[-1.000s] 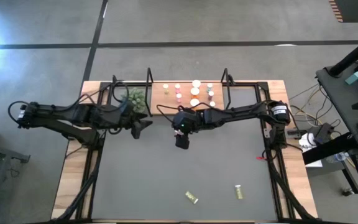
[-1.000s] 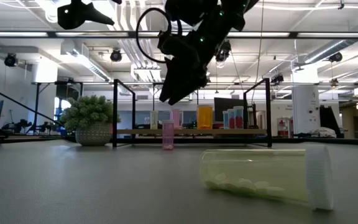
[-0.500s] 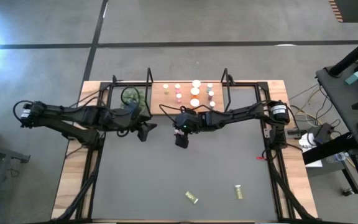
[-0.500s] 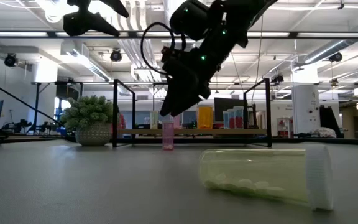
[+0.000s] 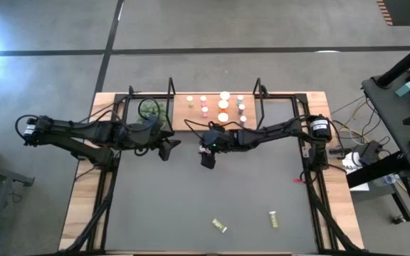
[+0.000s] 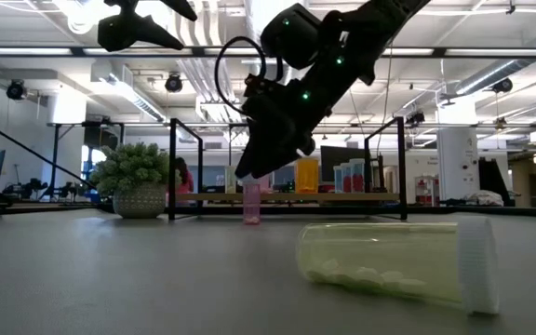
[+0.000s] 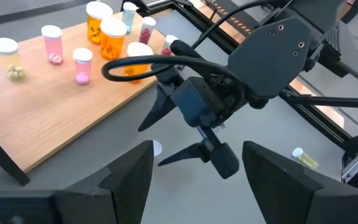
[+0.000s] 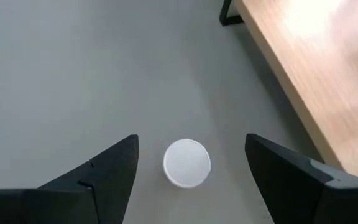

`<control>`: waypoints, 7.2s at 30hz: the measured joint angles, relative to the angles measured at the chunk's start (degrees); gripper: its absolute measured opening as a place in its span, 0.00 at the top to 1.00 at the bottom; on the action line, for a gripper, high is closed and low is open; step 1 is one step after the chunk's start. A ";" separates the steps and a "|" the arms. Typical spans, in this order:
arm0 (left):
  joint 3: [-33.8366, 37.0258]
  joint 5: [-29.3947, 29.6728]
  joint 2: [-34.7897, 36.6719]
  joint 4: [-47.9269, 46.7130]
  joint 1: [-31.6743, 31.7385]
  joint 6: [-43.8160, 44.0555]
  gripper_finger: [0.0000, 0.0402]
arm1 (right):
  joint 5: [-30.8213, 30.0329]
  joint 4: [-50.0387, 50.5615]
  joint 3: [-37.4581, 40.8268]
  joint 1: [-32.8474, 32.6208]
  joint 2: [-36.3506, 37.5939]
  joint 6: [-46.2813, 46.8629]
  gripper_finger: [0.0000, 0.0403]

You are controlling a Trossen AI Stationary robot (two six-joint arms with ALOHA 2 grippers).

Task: Pick and place medicine bottles onto shelf by color
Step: Put the pink pill bottle on the shelf aligned with the other pink pill bottles, then put the left yellow pill bottle on the shelf aligned with the other yellow pill bottle

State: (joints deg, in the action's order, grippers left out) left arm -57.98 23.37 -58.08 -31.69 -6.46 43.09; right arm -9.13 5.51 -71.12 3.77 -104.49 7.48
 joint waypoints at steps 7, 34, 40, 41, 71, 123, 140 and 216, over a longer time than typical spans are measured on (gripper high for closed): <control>0.00 0.19 0.00 -0.01 0.00 0.00 0.43 | 0.00 -4.34 3.18 0.15 0.00 2.46 0.29; 0.04 0.99 0.02 -0.27 0.00 -1.57 0.43 | 0.55 -13.54 8.47 0.13 0.00 5.97 0.53; 0.04 1.21 0.02 -0.27 0.02 -1.73 0.43 | 0.65 -13.54 8.47 0.13 0.00 6.01 0.62; 0.04 1.21 0.02 -0.27 0.02 -1.73 0.43 | 0.86 -13.54 8.47 0.13 0.00 6.01 0.64; 0.04 1.43 0.02 -0.25 0.02 -1.55 0.43 | -2.45 -2.32 -4.00 7.59 0.11 6.04 0.70; 0.09 4.16 0.03 -0.28 0.13 -1.97 0.43 | -2.93 1.04 -4.12 12.15 0.15 8.37 0.68; 0.09 4.14 0.02 -0.36 0.13 -1.97 0.43 | -2.93 9.85 -12.91 12.15 0.11 3.83 0.46; 0.24 -0.41 -12.10 5.75 -25.12 19.74 0.43 | -39.75 -21.76 0.48 -56.41 -10.32 31.63 0.49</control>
State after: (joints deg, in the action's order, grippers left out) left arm -57.74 22.95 -70.18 -25.94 -31.58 62.83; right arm -48.88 -16.25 -70.64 -52.64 -114.81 39.11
